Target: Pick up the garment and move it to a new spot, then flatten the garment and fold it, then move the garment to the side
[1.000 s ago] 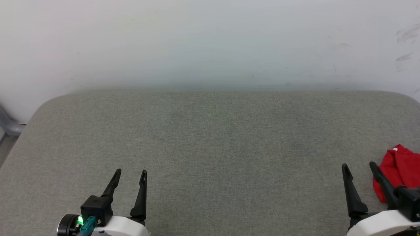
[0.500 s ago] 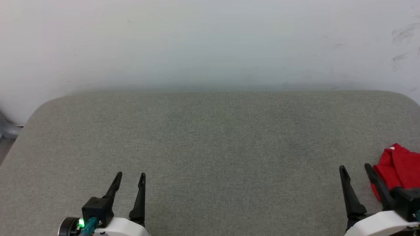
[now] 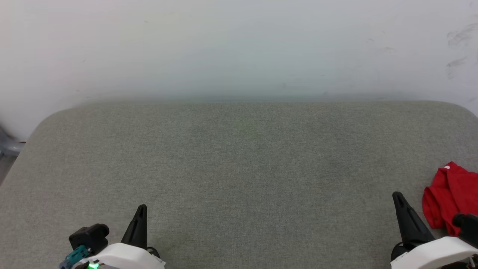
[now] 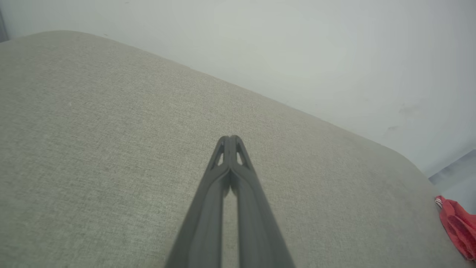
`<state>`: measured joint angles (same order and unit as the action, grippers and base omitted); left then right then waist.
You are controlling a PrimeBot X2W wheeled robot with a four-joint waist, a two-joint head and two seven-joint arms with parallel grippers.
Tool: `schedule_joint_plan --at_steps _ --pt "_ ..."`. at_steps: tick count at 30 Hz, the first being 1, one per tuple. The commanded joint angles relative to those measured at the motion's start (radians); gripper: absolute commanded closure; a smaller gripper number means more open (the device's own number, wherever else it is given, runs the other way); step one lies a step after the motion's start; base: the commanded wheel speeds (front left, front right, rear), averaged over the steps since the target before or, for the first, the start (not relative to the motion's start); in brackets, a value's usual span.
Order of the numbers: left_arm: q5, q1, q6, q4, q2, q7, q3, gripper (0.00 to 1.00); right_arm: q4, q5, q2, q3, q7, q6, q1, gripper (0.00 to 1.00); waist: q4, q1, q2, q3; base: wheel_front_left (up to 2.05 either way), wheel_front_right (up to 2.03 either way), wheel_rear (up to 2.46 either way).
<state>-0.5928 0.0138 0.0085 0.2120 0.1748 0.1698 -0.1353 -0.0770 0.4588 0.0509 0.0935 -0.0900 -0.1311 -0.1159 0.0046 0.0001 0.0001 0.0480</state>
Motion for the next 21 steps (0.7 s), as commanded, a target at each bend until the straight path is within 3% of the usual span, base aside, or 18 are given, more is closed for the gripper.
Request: schedule_joint_plan --at_steps 1,21 --pt "-0.034 -0.035 -0.007 -0.012 -0.001 -0.008 0.014 1.0 -0.002 0.04 0.001 0.003 -0.002 0.0 0.035 1.0 0.0 0.0 -0.0001 -0.001 0.0 0.0 0.0" --pt "-0.305 -0.062 -0.045 -0.001 -0.035 -0.083 0.079 1.0 0.086 0.346 0.001 0.008 -0.007 0.0 0.091 1.0 -0.001 0.0 -0.0001 -0.01 0.0 0.0 0.0"
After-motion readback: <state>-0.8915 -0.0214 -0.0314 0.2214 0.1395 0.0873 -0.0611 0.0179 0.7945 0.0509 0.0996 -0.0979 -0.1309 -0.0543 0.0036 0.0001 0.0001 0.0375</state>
